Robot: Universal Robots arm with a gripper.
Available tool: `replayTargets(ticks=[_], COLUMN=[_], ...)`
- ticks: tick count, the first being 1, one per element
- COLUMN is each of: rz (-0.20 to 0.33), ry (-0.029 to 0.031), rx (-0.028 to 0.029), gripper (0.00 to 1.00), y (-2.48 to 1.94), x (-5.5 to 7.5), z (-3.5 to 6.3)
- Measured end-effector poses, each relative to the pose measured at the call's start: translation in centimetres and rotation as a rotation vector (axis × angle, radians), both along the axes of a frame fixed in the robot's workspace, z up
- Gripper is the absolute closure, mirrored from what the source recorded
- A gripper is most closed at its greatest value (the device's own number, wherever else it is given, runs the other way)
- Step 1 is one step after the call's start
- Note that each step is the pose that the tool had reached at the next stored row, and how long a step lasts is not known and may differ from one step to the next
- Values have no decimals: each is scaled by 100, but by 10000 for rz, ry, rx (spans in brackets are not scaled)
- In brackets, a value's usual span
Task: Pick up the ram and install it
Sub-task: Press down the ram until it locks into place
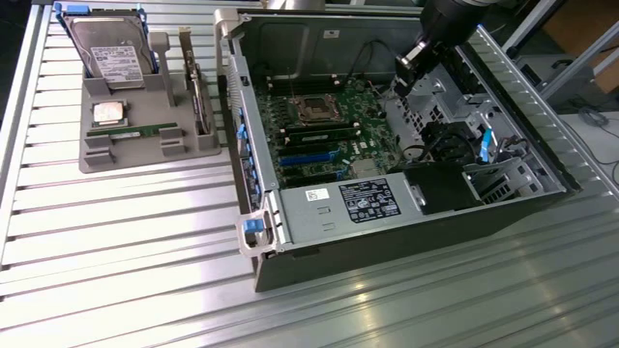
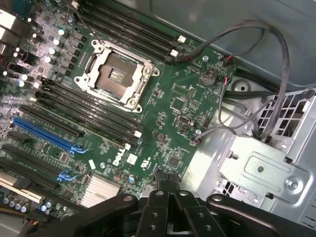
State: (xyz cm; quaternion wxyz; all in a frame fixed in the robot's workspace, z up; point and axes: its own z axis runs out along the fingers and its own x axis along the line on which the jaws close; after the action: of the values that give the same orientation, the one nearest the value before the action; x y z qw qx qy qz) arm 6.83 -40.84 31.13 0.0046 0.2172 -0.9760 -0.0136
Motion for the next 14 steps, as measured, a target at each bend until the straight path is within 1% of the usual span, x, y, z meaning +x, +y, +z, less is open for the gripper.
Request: replayTargets(ticks=[4,7,11,14], rz=[-328,-478,-863,-1011], ry=[0,0,0,0], rx=[0,0,1,0], gripper=[90,90,90,90], y=[0,0,0,0], x=[0,0,0,0], z=[-2,-3,-6,-7])
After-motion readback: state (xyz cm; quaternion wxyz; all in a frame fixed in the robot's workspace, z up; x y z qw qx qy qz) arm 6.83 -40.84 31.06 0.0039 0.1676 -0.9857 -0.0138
